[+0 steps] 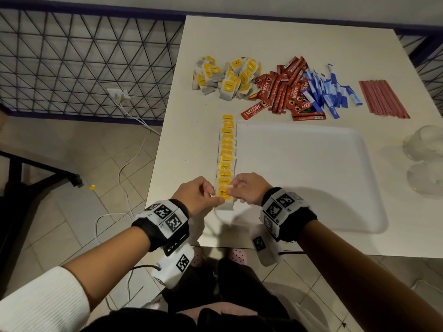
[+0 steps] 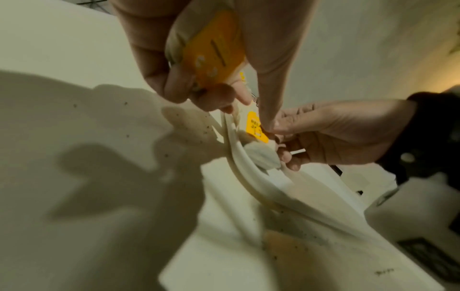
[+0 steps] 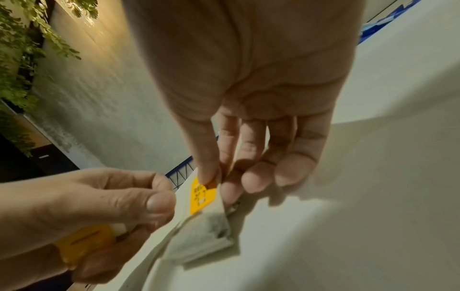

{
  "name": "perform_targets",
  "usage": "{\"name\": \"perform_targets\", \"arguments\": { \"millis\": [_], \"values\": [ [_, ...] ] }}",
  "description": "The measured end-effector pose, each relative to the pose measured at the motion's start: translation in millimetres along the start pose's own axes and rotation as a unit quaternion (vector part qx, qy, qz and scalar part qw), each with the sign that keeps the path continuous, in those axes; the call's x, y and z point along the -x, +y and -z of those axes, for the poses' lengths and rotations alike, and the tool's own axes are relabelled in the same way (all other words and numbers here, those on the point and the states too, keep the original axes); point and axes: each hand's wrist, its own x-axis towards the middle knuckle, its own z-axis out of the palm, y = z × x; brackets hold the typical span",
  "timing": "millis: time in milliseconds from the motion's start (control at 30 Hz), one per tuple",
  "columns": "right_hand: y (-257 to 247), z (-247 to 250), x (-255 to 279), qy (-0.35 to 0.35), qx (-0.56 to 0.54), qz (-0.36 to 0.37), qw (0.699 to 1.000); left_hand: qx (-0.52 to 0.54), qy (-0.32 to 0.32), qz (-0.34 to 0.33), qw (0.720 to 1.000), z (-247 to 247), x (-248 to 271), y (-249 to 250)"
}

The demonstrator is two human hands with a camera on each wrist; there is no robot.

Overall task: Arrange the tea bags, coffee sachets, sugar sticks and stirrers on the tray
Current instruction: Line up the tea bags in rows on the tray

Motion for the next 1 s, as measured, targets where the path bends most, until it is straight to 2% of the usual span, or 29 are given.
{"name": "perform_targets", "arguments": {
  "millis": [133, 233, 367, 667, 833, 1000],
  "values": [
    [2, -1, 0, 0.002, -0.001, -0.004, 1.000, -0.122, -0.060, 0.007, 0.991, -5, -4, 4],
    [3, -2, 0, 0.014, -0.008, -0.004, 1.000, -0.169, -0.064, 0.005, 0.983, -6, -6, 6],
    [5, -4, 1, 0.035, -0.039, -0.003, 0.999, -0.176, -0.063, 0.009, 0.982, -6, -8, 7],
    [9, -5, -1, 0.062, -0.023, 0.011, 0.998, -0.170, -0.058, 0.014, 0.984, -4, -9, 8],
    [7, -1, -7, 0.108, -0.065, -0.008, 0.992, -0.141, -0.058, 0.022, 0.988, 1, -7, 12],
    [-8, 1, -12, 0.063, 0.033, -0.012, 0.997, -0.139, -0.049, 0.008, 0.989, 4, -7, 17]
  ]
}}
